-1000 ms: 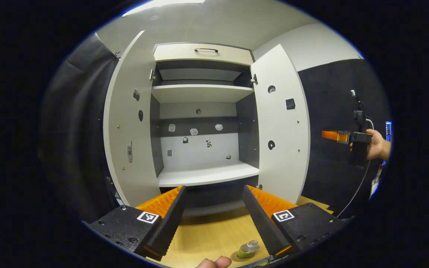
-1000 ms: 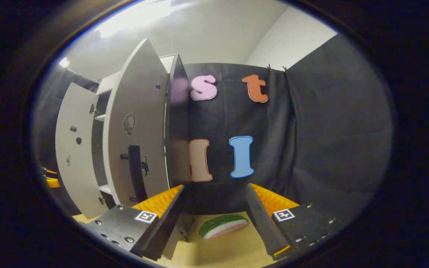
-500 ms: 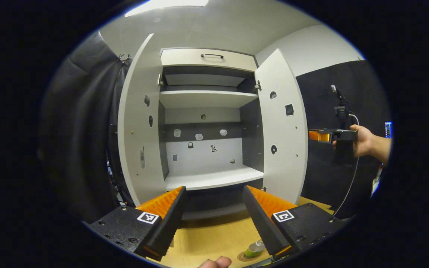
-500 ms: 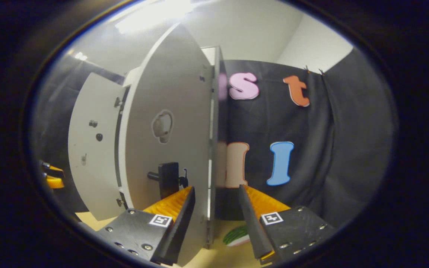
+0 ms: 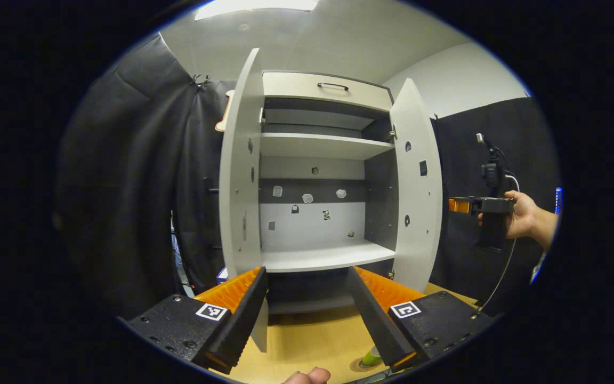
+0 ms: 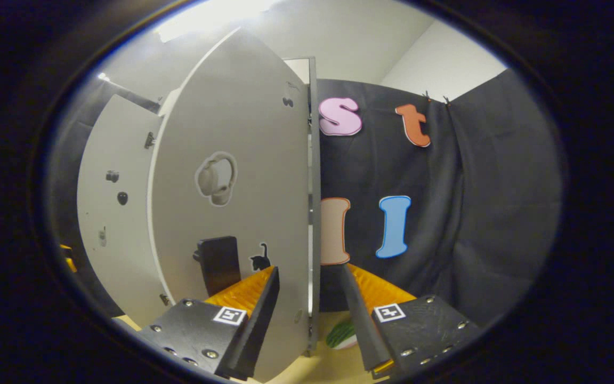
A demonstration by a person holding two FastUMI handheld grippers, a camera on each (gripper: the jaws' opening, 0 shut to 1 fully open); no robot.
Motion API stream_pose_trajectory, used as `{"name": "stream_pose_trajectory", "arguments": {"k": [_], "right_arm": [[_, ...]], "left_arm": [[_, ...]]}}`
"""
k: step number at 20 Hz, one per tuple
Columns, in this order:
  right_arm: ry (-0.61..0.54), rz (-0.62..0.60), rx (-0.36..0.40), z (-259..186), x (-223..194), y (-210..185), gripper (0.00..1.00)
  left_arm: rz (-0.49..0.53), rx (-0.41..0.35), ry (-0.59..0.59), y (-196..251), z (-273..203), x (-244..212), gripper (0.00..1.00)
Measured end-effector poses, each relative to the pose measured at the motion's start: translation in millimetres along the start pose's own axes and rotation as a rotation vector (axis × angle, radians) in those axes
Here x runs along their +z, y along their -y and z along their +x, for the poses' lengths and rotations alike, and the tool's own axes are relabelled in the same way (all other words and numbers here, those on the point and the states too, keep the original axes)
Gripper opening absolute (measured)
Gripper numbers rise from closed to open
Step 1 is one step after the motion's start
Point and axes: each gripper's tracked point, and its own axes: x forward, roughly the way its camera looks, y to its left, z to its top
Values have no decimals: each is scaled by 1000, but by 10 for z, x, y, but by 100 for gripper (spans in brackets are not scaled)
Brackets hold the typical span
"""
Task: Grasp the bottle in the cabinet with the left hand and place it on the coaster, then close the right door with the right hand and the left door with the left hand.
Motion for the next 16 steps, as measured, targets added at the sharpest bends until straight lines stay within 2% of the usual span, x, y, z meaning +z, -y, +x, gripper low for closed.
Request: {"name": "stream_pose_trajectory", "arguments": {"k": [2,3,7,11,12,13,14,15,16], "right_arm": [[12,-25,-9,-14,24,-70,69],[12,-32,-18,-20,14,-86,73],[14,-20,-40,13,-2,-261,69],[14,-23,-38,60,-24,-437,78],[14,-23,-43,69,-36,-450,89],[7,-25,-48,85,-77,-462,92],[2,-29,-49,91,-96,-478,100],[0,-33,-48,87,-120,-513,100],[0,-37,-42,79,-128,-553,100]], "left_arm": [[-5,19,-9,-128,-26,-34,95],[-12,26,-9,-185,-40,-43,95],[-16,65,-2,-478,-77,-75,95],[-17,109,-1,-793,-104,-90,95],[-22,119,-4,-868,-112,-113,95],[-27,128,-8,-946,-118,-143,95],[-32,137,-10,-1023,-123,-161,95],[-37,145,-16,-1102,-120,-187,97],[-42,152,-24,-1173,-124,-219,95]]}}
